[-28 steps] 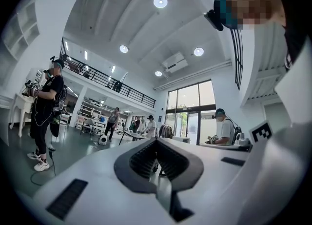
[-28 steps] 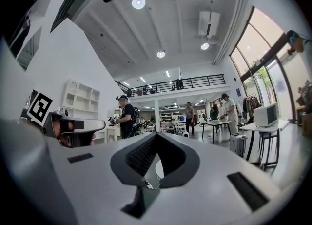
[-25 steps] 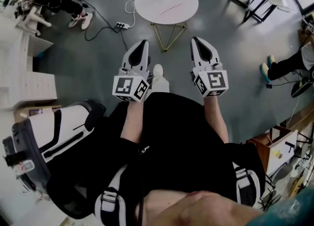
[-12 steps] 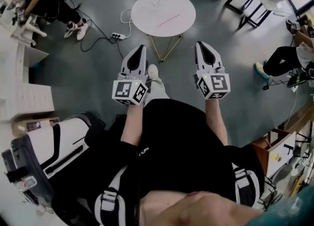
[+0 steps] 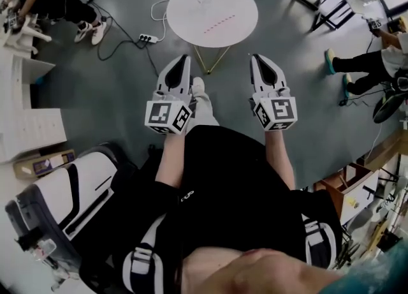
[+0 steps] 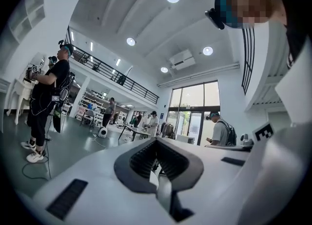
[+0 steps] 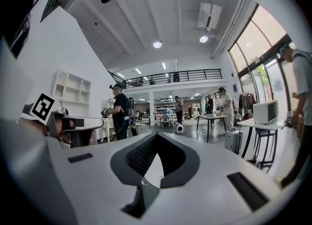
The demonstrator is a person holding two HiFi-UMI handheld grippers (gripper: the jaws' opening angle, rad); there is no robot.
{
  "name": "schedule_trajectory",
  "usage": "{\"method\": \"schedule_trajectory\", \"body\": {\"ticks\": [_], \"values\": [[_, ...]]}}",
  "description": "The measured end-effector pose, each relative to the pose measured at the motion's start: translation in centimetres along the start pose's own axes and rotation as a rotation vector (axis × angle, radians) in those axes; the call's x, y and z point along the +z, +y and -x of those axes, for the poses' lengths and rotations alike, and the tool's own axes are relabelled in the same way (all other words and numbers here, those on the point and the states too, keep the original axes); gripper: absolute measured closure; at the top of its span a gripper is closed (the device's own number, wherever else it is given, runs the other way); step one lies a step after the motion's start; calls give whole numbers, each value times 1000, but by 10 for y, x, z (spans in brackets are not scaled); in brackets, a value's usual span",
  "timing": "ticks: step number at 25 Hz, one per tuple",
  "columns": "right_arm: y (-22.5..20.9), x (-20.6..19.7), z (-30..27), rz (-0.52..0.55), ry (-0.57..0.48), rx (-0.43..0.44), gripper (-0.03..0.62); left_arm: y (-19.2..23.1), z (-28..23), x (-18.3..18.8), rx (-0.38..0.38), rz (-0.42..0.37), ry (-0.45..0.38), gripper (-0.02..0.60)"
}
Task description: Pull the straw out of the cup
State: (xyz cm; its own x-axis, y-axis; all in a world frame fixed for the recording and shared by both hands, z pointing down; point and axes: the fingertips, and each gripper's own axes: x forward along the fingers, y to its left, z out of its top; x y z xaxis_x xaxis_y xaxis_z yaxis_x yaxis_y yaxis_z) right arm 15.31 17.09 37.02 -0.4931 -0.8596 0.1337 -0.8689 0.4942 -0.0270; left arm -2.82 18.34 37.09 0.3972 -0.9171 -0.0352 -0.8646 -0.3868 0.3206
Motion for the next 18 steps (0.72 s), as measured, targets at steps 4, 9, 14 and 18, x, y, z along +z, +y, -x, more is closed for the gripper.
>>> {"method": "schedule_trajectory", "body": {"ticks": [4, 9, 14, 18], "values": [[-5, -5, -36, -4, 38, 17, 579, 24, -30, -3, 12, 11, 26, 574], [-7, -9, -84, -8, 69, 32, 579, 69, -63, -1, 49, 27, 52, 574], [-14, -11, -127, -20, 92, 29, 579, 94, -99, -3, 33, 38, 83, 574], [-21, -4, -158, -22, 83, 25, 579, 109, -129, -4, 11, 46, 101, 574]]}}
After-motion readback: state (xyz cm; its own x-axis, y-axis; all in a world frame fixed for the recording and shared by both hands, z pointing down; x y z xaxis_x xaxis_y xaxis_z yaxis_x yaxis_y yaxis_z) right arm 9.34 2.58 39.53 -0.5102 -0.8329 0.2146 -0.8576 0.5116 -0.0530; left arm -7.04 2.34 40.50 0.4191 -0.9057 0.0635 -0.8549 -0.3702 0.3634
